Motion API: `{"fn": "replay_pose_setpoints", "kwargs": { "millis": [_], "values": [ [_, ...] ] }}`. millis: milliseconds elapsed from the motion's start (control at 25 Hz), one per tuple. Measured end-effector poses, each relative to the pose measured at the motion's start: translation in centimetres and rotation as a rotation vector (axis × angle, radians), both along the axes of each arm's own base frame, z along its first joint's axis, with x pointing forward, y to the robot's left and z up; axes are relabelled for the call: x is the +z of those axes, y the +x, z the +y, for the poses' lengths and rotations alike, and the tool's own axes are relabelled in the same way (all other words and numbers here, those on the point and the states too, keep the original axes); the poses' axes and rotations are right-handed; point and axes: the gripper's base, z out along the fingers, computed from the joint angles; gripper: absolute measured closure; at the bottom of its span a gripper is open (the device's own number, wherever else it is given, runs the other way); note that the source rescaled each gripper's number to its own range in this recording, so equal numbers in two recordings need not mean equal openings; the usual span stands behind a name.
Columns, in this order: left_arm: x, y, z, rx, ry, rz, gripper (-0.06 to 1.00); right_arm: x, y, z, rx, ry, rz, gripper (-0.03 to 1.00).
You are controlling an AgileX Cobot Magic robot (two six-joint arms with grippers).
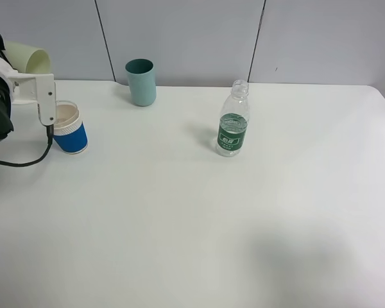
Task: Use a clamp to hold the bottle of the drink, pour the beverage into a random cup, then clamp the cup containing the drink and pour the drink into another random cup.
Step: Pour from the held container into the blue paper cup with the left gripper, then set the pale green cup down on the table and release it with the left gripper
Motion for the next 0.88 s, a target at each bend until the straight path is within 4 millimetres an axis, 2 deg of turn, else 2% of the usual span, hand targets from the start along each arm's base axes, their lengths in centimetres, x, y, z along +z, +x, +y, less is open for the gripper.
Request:
{"fn": "replay_pose_setpoints", "kwargs": {
  "millis": [160,240,440,720,880],
  "values": [
    [-0.1,-0.3,0.0,0.023,-0.126,-0.009,0.92,0.0,0.0,0.0,0.0,0.0,0.0,-0.03],
    [0.0,-0.5,-0.6,-0.005,-0.214,0.005,0.92,0.0,0.0,0.0,0.0,0.0,0.0,-0.03],
    [2.0,-1.5,-2.3,-0.094,-0.432,-0.067,0.92,0.0,0.0,0.0,0.0,0.0,0.0,-0.03],
    [4.3,-3.4,-5.7,-0.287,-0.767,-0.099,0.92,0.0,0.0,0.0,0.0,0.0,0.0,-0.03],
    [4.4,-4.5,-8.0,-0.386,-0.946,-0.03,0.92,0.0,0.0,0.0,0.0,0.0,0.0,-0.03]
  ]
}}
